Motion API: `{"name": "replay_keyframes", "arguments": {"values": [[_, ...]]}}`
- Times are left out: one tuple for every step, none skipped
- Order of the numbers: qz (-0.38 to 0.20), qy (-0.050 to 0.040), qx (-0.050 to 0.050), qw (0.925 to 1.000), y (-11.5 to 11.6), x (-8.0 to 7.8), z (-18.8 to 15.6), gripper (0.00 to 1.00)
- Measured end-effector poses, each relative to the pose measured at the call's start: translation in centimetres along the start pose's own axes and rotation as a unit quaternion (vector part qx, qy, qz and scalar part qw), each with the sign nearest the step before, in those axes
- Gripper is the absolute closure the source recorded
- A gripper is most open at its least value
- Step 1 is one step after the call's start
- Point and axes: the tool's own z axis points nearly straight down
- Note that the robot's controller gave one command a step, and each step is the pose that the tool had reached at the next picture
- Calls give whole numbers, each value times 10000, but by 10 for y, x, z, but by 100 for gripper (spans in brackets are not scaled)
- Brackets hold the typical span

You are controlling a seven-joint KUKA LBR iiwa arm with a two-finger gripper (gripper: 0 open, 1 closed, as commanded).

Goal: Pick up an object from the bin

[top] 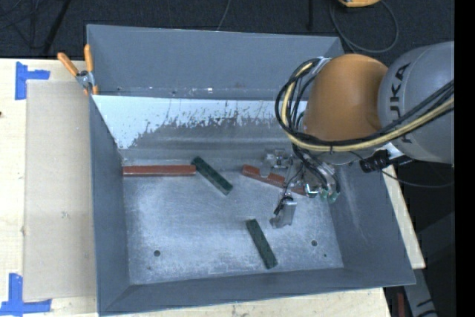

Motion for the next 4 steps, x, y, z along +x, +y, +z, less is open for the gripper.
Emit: {"name": "replay_keyframes", "arguments": {"values": [[655, -24, 0, 9978, 0, 18, 24, 0], [-343, -16, 2, 9994, -34, 49, 100, 0], [-185, -100, -5, 9998, -6, -37, 63, 0], [-112, -22, -2, 9999, 9, 11, 100, 0]]}}
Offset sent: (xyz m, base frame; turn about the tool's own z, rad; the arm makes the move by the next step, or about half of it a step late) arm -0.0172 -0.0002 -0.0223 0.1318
